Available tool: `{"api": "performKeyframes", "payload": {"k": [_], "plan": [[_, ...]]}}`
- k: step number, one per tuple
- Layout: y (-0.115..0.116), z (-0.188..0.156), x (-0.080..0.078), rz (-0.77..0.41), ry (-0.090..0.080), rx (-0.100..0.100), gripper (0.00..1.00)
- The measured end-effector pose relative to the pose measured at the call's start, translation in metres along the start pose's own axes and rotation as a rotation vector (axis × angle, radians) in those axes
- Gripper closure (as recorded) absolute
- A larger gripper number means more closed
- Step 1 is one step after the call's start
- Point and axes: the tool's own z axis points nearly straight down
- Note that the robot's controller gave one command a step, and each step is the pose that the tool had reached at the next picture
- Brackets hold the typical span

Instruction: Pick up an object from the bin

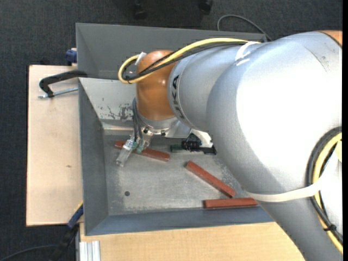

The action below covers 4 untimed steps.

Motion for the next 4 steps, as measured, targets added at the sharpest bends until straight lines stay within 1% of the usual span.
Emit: {"api": "performKeyframes", "payload": {"k": [1,2,3,4], "plan": [[0.001,-0.001,0.000,-0.001,-0.002,-0.001,0.00],[0.001,-0.001,0.000,-0.002,-0.002,-0.002,1.00],[0.002,-0.030,-0.001,-0.003,-0.006,-0.006,1.00],[0.005,-0.125,-0.003,-0.005,-0.010,-0.011,1.00]]}}
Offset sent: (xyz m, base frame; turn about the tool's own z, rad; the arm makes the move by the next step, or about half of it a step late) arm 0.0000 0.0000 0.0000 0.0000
